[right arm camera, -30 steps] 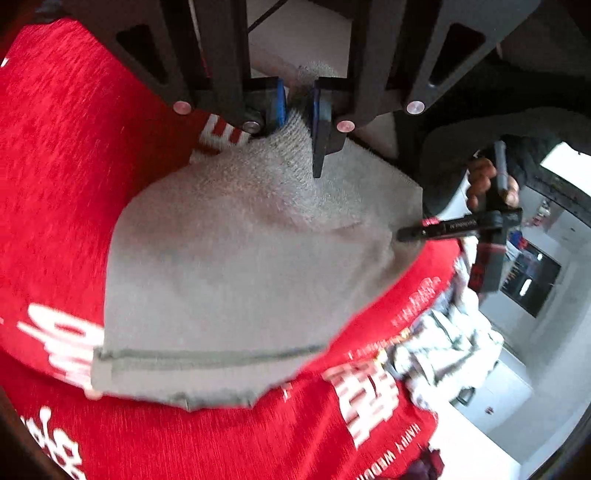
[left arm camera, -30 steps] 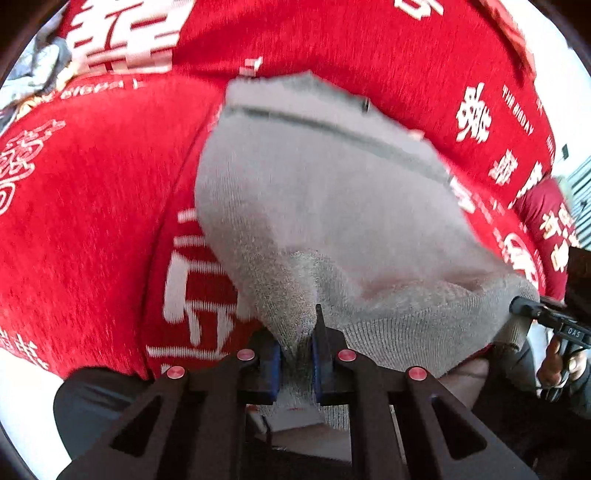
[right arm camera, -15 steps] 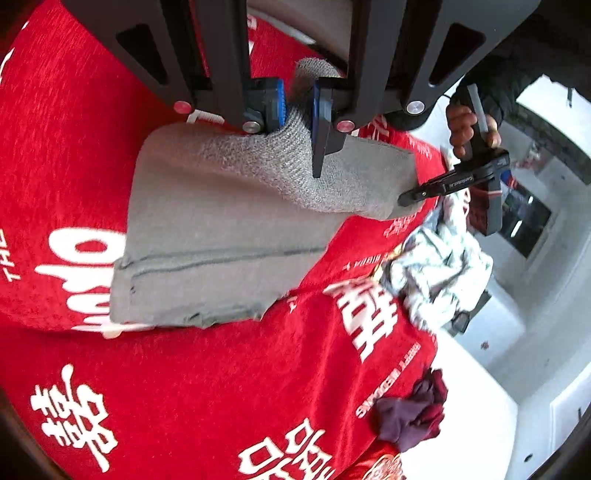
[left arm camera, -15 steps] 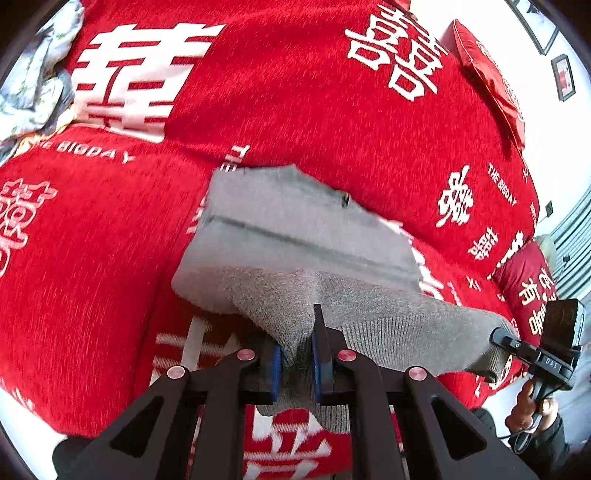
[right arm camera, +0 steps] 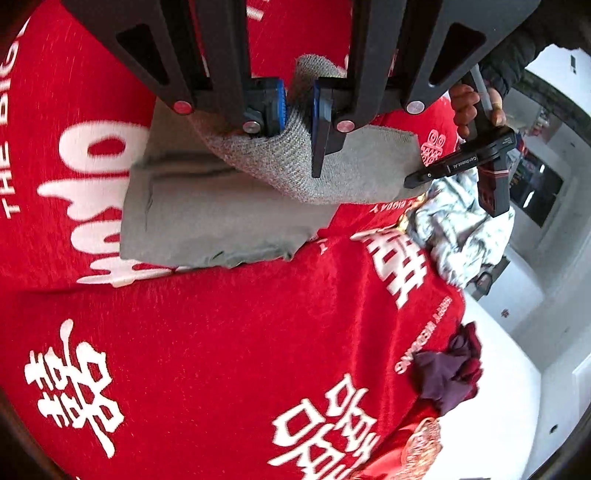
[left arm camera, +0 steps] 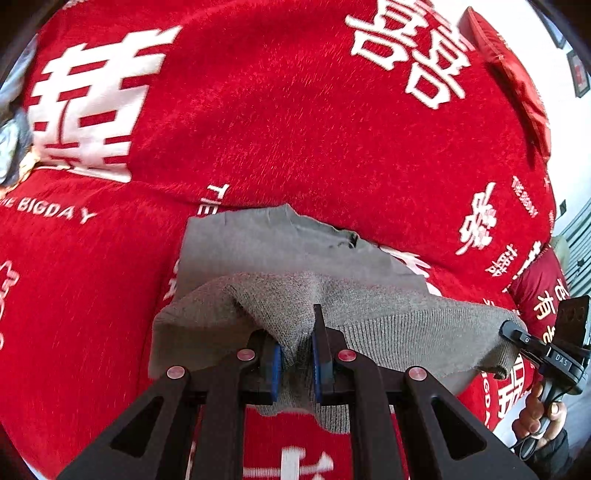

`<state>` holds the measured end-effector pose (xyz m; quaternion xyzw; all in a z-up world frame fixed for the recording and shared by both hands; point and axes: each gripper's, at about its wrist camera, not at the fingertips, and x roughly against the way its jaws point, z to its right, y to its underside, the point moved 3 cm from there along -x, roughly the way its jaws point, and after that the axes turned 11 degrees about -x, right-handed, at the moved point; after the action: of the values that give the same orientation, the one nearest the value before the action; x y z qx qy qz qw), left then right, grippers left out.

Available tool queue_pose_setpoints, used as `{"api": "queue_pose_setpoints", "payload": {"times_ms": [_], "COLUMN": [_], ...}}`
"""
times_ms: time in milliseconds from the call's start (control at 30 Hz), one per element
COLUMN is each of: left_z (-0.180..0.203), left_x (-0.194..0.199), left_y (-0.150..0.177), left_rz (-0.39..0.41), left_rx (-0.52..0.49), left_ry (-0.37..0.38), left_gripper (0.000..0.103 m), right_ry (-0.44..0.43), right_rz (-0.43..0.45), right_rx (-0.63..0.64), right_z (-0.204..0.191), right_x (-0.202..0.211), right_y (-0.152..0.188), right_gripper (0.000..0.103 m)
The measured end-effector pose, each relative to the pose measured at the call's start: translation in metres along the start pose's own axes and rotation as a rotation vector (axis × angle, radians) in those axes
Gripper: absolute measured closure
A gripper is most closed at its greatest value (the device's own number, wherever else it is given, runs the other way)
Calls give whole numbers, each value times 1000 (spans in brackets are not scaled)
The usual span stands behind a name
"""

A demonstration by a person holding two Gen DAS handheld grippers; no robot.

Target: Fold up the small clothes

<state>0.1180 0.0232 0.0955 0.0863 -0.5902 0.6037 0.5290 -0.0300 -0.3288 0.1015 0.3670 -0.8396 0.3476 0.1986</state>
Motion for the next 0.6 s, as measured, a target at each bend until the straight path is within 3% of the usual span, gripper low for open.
{"api": "queue_pose_setpoints", "payload": {"times_ms": [333,533,567,600], "left_z": [-15,-51,-57,-65], "left_x": [-112,-162,-167,-171], "left_y": [-52,-55,-55,-54], "left_rz": [-145,-240,-260,-278], "left_rx": [10,159,203,257], "left_ry": [-48,-38,-22,-6], "left_gripper": [89,89,83,69], "right_ry": [100,145,152,157], "right_rz": [-43,-78,-92,-108], "right_rx": [-202,-219,-240,-269], "right_z": [64,83,89,96], "right_x": [-86,-132,-141,-148], "right_y": [-76,-98,-101,-102], "right_gripper": [92,92,92,89]}}
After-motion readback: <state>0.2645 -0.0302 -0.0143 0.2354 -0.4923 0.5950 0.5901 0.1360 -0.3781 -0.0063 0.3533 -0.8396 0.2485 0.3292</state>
